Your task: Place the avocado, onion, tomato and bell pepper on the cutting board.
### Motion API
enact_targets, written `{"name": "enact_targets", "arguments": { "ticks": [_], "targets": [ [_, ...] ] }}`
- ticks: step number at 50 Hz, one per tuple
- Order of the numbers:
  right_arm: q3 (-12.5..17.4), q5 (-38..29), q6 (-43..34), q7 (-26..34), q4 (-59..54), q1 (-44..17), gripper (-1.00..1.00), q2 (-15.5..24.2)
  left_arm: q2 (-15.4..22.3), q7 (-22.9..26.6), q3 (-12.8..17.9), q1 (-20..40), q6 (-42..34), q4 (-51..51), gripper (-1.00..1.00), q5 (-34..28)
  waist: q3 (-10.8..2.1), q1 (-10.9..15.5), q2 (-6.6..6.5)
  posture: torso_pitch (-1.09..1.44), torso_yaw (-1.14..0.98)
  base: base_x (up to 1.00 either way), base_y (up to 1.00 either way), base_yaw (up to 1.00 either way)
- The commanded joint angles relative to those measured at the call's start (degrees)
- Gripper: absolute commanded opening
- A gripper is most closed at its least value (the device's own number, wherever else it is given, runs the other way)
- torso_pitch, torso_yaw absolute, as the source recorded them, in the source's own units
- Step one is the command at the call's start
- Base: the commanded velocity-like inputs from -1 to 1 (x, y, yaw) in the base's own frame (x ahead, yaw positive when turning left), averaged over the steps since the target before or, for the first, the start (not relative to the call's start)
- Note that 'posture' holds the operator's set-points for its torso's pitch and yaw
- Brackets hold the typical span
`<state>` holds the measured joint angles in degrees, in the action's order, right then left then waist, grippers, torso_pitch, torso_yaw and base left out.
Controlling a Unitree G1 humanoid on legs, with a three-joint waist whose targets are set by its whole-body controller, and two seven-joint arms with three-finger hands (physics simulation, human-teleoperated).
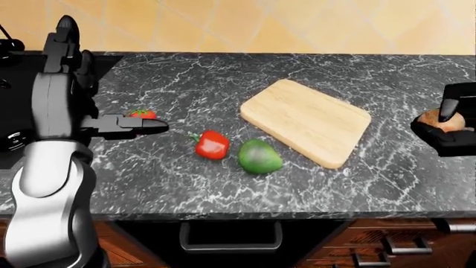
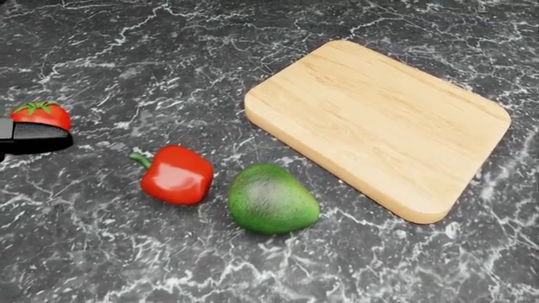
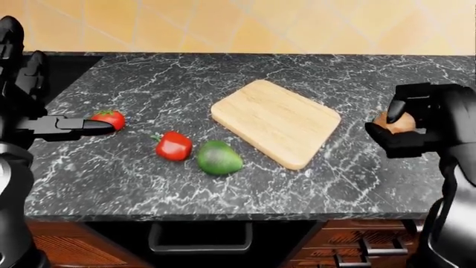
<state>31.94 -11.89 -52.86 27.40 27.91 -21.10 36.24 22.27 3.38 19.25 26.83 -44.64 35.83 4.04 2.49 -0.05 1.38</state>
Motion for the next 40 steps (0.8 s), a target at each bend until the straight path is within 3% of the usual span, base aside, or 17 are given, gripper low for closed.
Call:
{"name": "enact_targets", "arguments": {
  "ticks": [1,6,10,15,28,34,40],
  "targets": [
    [-1.7,-0.36,1.27,-1.59,-1.21,-4.29,-0.94,2.31,0.82,-0.25,0.75,1.56,1.37,1.57,1.0,-0.16,-1.11,0.03,0.05,0.0,0.0,0.0,0.0,0.0],
    [-9.94,-0.86,4.21,-3.9,-11.59,-15.1,-0.95,3.35,0.77,-0.29,0.62,1.45,1.64,1.4,1.0,-0.16,-1.25,-0.1,-0.17,0.0,0.0,0.0,0.0,0.0],
    [-14.79,-1.93,8.67,-4.83,-21.56,-23.32,-0.95,2.52,0.78,-0.31,0.74,1.31,1.95,1.16,1.0,-0.17,-1.48,-0.16,-0.59,0.0,0.0,0.0,0.0,0.0],
    [-17.65,-3.32,14.55,-6.39,-31.9,-29.98,-0.95,0.14,0.51,-0.32,0.41,1.28,2.35,0.88,1.0,-0.3,-1.67,-0.03,-0.95,0.0,0.0,0.0,0.0,0.0],
    [-20.99,-4.06,26.47,-9.81,-51.47,-39.74,-0.96,-4.05,-0.02,-0.16,0.08,0.88,2.32,1.08,1.0,-0.53,-1.99,0.16,-1.45,0.0,0.0,0.0,0.0,0.0],
    [-21.67,-3.97,28.9,-10.83,-54.94,-40.72,-0.96,-5.52,0.46,0.0,0.34,1.44,1.43,1.35,1.0,-0.45,-2.08,0.12,-1.56,0.0,0.0,0.0,0.0,0.0],
    [-21.83,-4.11,27.92,-10.03,-51.76,-37.22,-0.96,-6.98,0.13,-0.38,-0.52,2.18,1.7,0.48,1.0,-0.63,-2.0,0.24,-1.5,0.0,0.0,0.0,0.0,0.0]
  ]
}}
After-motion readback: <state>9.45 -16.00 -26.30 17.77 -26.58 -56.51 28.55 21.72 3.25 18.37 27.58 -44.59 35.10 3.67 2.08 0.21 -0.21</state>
